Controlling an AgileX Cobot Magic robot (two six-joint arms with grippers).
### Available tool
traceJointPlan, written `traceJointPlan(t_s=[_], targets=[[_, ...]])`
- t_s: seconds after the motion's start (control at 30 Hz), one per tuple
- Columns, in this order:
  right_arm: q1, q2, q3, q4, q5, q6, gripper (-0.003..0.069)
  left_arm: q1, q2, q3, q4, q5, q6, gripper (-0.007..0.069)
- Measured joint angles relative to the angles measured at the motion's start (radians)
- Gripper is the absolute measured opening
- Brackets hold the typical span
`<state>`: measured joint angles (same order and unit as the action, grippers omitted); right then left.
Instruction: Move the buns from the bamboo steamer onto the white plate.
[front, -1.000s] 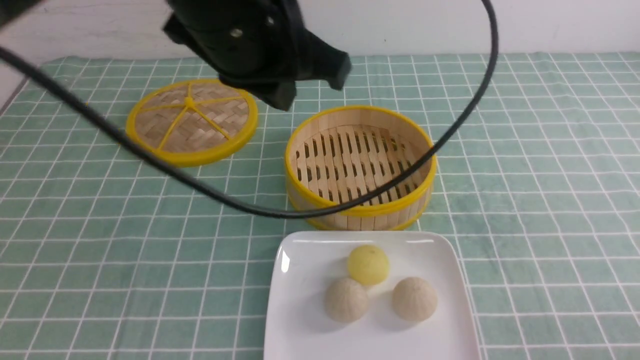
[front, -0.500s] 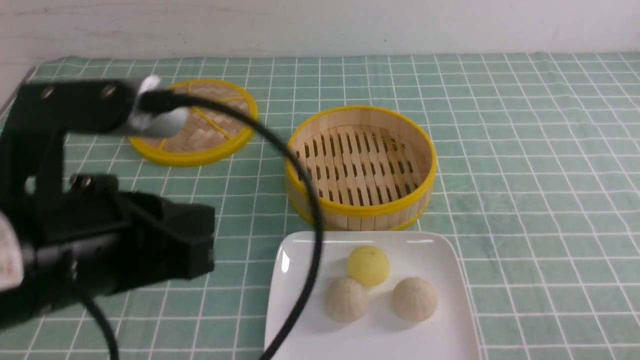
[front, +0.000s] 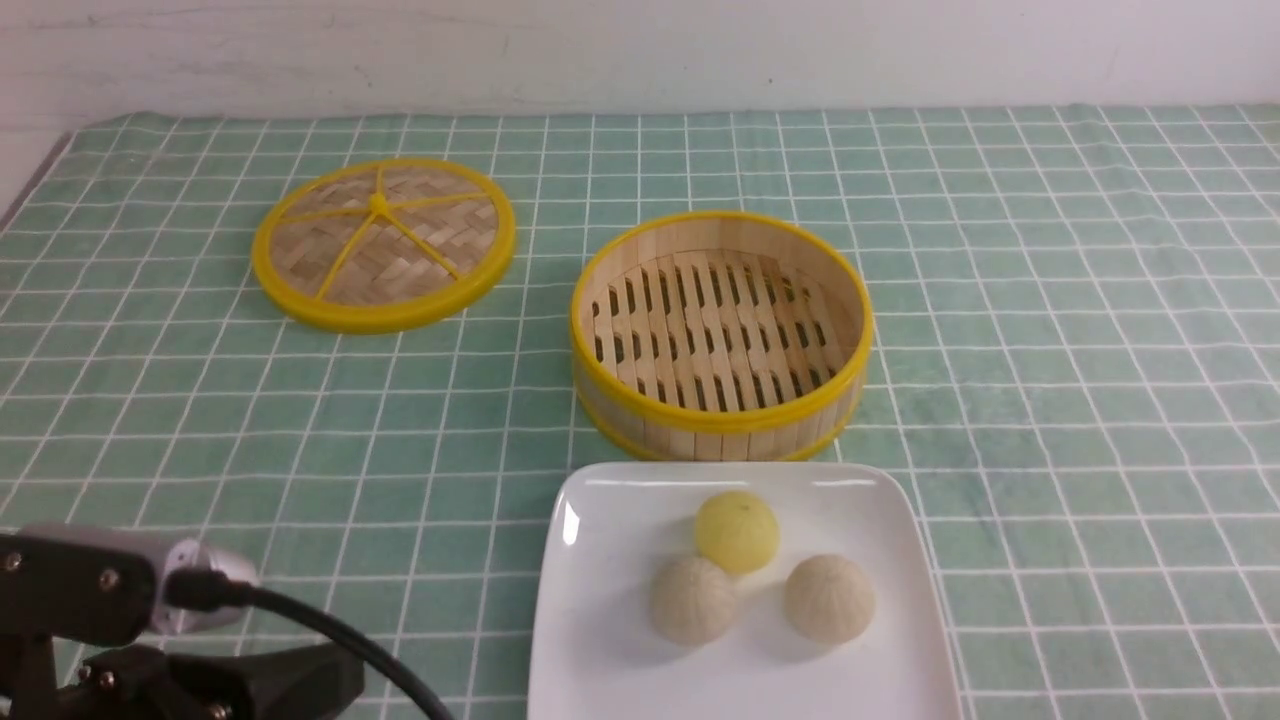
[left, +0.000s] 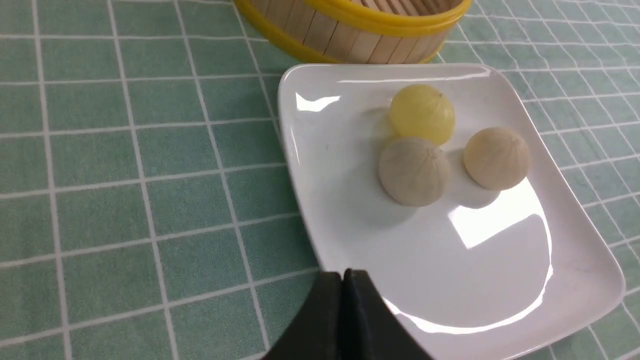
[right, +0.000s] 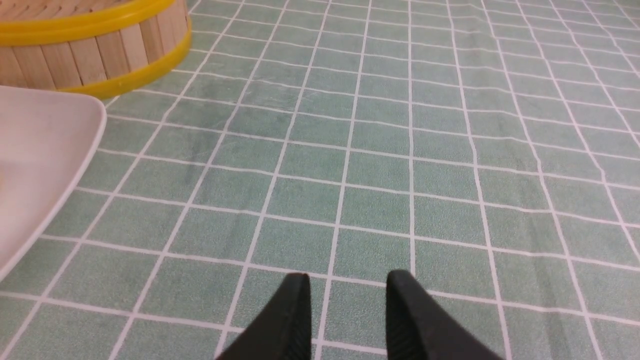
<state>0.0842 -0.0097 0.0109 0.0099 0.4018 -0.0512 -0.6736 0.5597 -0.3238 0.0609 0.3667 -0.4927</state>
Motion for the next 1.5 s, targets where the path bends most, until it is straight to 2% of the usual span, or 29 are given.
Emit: traceJointPlan(t_s=[0.27, 0.43, 0.63, 0.8, 1.03, 1.2, 1.5], targets=[[0.000, 0.000, 0.000, 0.000, 0.000, 0.000, 0.0240, 0.003, -0.001, 0.001, 0.042, -0.001, 0.000, 0.0017], [0.000, 0.000, 0.000, 0.000, 0.000, 0.000, 0.0240, 0.081, -0.074, 0.023, 0.062, -0.009, 0.008, 0.0022], [0.000, 0.000, 0.000, 0.000, 0.000, 0.000, 0.0240, 0.302, -0.318, 0.119, 0.094, -0.010, 0.123, 0.0022], [0.000, 0.000, 0.000, 0.000, 0.000, 0.000, 0.0240, 0.532, -0.546, 0.217, 0.113, -0.008, 0.190, 0.0027], [0.000, -0.001, 0.000, 0.000, -0.001, 0.000, 0.0240, 0.726, -0.571, 0.338, 0.116, -0.006, 0.195, 0.0036], [0.000, -0.001, 0.000, 0.000, -0.001, 0.000, 0.0240, 0.735, -0.571, 0.349, 0.116, 0.001, 0.195, 0.0041], [0.000, -0.001, 0.000, 0.001, -0.001, 0.000, 0.0240, 0.650, -0.571, 0.349, 0.124, 0.007, 0.195, 0.0049]])
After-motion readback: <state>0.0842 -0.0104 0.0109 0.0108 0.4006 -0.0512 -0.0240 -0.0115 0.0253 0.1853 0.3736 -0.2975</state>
